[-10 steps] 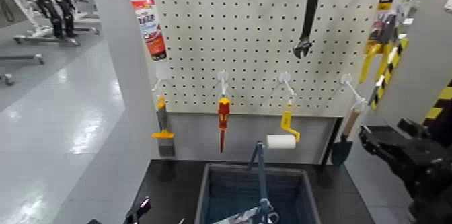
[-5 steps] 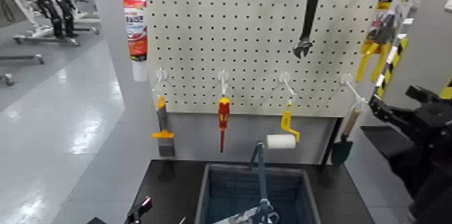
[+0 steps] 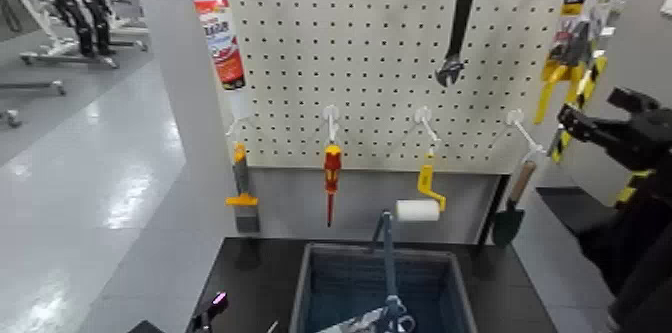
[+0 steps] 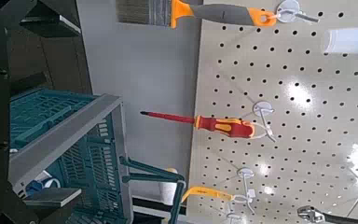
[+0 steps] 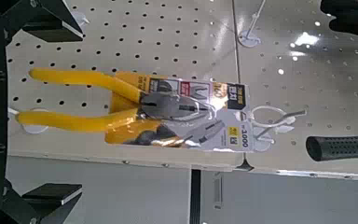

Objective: Put the yellow pliers into the crate.

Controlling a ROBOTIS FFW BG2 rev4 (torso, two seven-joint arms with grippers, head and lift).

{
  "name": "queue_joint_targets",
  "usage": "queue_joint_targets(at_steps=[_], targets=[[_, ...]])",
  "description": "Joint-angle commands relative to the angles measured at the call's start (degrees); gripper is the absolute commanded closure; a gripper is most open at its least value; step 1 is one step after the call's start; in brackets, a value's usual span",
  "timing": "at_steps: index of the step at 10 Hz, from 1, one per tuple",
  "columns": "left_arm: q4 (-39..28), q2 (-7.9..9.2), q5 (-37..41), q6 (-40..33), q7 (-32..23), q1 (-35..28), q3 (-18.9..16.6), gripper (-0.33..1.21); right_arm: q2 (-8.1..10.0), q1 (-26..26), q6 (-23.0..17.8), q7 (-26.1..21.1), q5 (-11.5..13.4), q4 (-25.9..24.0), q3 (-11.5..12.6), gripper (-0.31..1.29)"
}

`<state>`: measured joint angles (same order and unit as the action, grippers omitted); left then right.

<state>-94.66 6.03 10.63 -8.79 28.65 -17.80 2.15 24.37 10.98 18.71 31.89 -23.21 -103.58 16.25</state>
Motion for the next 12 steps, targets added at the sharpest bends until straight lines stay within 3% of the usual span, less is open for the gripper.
queue_joint_targets(at_steps=[1, 5, 8, 10, 12], targets=[[0.09, 0.13, 0.00, 0.18, 0.09, 0.31, 0.31, 0.10, 1.47, 5.28, 0.89, 4.23, -2.54, 5.49, -0.78, 0.15], [0.26, 0.21, -0.09, 0.18, 0.27, 0.92, 0.66, 0.10, 3.40, 13.54, 1.51, 12.32, -4.56, 14.37, -2.54, 0.17], [0.44, 0.30, -0.26, 0.35, 0.44, 1.45, 1.10, 0.10, 4.63, 19.43, 1.77, 19.52, -7.47, 22.02, -6.32, 0.19], [0.44, 0.39, -0.35, 0.35, 0.44, 1.54, 1.28, 0.10, 5.43, 23.12, 3.53, 24.88, -7.99, 25.62, -9.39, 0.19], [0.44, 0.48, -0.44, 0.35, 0.44, 1.63, 1.37, 0.10, 5.78, 25.06, 4.14, 28.05, -8.26, 28.08, -11.59, 0.33]])
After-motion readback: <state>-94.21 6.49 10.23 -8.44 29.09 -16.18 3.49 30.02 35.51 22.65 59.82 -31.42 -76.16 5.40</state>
